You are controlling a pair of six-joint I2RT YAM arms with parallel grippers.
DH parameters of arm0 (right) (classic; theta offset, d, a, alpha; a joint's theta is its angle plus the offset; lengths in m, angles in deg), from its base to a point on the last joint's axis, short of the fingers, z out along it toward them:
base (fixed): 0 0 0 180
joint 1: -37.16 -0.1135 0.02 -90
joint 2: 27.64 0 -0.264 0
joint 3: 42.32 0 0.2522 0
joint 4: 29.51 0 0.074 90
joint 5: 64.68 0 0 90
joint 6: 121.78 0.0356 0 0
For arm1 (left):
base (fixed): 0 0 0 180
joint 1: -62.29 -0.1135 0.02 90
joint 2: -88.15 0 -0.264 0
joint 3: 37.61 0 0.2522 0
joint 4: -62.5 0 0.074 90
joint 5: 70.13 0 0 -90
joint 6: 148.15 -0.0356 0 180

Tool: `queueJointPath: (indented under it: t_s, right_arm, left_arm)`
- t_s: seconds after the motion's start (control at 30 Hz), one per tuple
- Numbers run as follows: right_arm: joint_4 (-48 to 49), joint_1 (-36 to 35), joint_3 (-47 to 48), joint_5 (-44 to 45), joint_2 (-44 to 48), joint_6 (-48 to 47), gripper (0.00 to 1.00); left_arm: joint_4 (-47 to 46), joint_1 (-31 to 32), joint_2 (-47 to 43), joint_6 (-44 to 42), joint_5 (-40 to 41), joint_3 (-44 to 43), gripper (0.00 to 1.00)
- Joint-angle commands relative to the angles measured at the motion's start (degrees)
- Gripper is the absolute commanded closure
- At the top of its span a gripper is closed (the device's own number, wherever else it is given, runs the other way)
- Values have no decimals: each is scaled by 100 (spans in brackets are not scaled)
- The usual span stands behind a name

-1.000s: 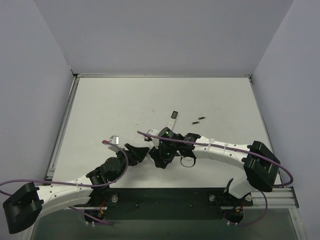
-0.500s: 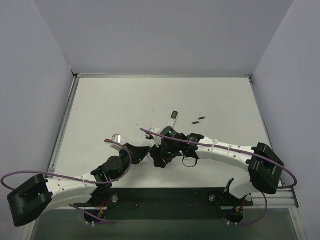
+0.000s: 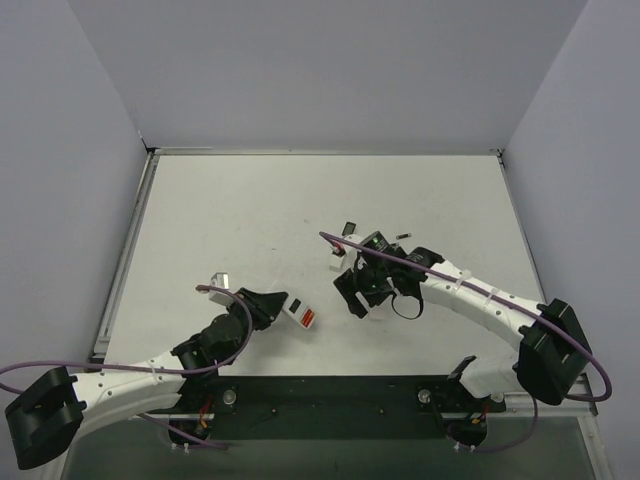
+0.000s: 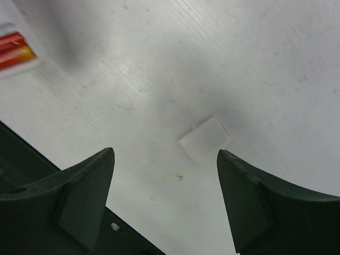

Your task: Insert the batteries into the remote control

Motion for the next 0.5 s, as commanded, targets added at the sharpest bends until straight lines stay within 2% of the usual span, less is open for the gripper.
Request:
queueJointPath:
  t_s: [0.0, 0.3, 0.47]
  right_arm:
    - [-1101, 144, 209, 1022, -252, -418, 27]
    - [-1471, 232, 533, 1122, -1140, -1130, 27]
    - [-1357, 197, 710, 559, -1211, -1209, 27]
  left_arm:
    - [-21, -46, -252, 116, 255, 226, 100]
    - [-171, -89, -297, 195, 115, 446, 100]
    - [-258, -89, -113, 274, 150, 498, 100]
